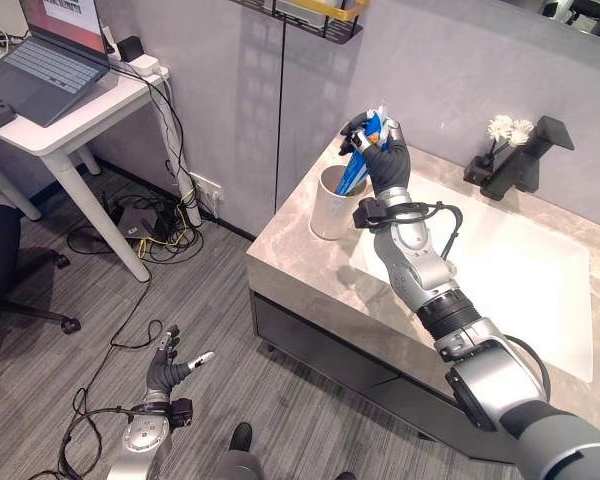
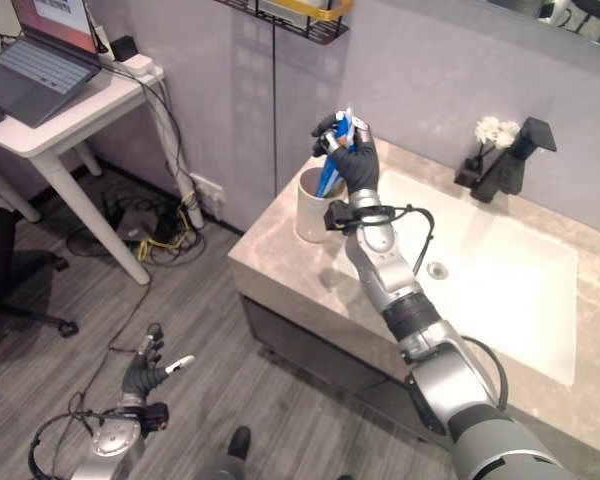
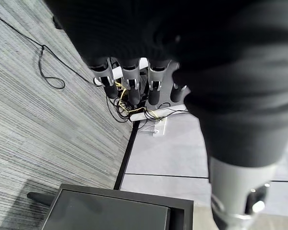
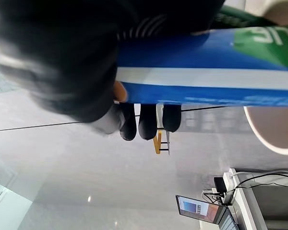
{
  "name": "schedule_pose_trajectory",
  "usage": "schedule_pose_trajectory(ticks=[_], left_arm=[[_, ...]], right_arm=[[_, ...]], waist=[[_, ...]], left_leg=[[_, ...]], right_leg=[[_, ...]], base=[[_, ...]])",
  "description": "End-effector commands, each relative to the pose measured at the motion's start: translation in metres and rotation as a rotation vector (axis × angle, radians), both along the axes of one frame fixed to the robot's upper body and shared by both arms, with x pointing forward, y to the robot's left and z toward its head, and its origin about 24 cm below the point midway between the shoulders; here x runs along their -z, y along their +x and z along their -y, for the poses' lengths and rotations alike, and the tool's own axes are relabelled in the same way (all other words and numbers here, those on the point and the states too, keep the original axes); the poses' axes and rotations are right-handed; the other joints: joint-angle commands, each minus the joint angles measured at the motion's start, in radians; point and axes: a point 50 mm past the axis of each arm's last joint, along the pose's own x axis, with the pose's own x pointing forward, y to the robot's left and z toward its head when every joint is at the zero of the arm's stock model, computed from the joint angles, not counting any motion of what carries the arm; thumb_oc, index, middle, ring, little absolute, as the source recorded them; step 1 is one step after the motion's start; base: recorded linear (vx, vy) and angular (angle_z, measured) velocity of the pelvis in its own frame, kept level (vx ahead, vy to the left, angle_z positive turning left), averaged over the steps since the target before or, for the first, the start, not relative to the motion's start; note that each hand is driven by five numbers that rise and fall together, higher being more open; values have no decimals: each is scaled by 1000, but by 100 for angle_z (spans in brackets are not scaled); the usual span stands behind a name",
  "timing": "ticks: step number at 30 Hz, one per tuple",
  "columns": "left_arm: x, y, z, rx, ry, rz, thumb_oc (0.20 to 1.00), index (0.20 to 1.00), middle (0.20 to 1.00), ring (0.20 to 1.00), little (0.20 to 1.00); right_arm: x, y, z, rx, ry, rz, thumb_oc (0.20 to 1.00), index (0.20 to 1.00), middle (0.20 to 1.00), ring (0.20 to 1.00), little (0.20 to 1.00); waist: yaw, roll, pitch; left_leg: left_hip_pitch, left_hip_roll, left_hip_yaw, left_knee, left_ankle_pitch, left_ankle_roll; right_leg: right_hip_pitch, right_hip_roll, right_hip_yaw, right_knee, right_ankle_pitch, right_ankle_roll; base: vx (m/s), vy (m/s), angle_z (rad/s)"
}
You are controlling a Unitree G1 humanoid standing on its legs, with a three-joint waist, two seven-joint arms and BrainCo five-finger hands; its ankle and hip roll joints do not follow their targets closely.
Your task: Put brush and paste in cup on sink, flatten towel.
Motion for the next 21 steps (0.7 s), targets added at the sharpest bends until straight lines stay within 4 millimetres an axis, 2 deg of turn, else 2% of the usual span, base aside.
schedule_pose_trajectory(ticks=[1,13,19,21], left_arm=[[-16,9,-8,71,83,65,1000,1000,1000,1000,1000],[-15,10,-4,66,75,68,1000,1000,1000,1000,1000],[-16,13,0,92,92,74,1000,1000,1000,1000,1000],[-17,15,4,107,91,81,1000,1000,1000,1000,1000]], right_arm=[[-44,2,-3,22,7,145,1000,1000,1000,1000,1000],[-49,-2,-6,54,47,179,1000,1000,1000,1000,1000],[-64,-13,-1,90,37,270,1000,1000,1000,1000,1000],[-72,-21,7,143,57,335,1000,1000,1000,1000,1000]], waist=[[29,-62,2],[22,-45,-6],[14,-28,-16],[7,-13,-26]], left_leg=[[-30,21,6,-15,29,9],[-12,27,20,-15,24,7],[-2,29,30,-15,25,9],[9,35,40,-15,18,5]], right_leg=[[52,-108,70,5,123,84],[57,-106,80,7,114,79],[57,-110,93,8,111,77],[63,-106,99,6,102,76]], base=[[0,0,0],[-2,3,-2],[-11,1,-4],[-31,-10,-22]])
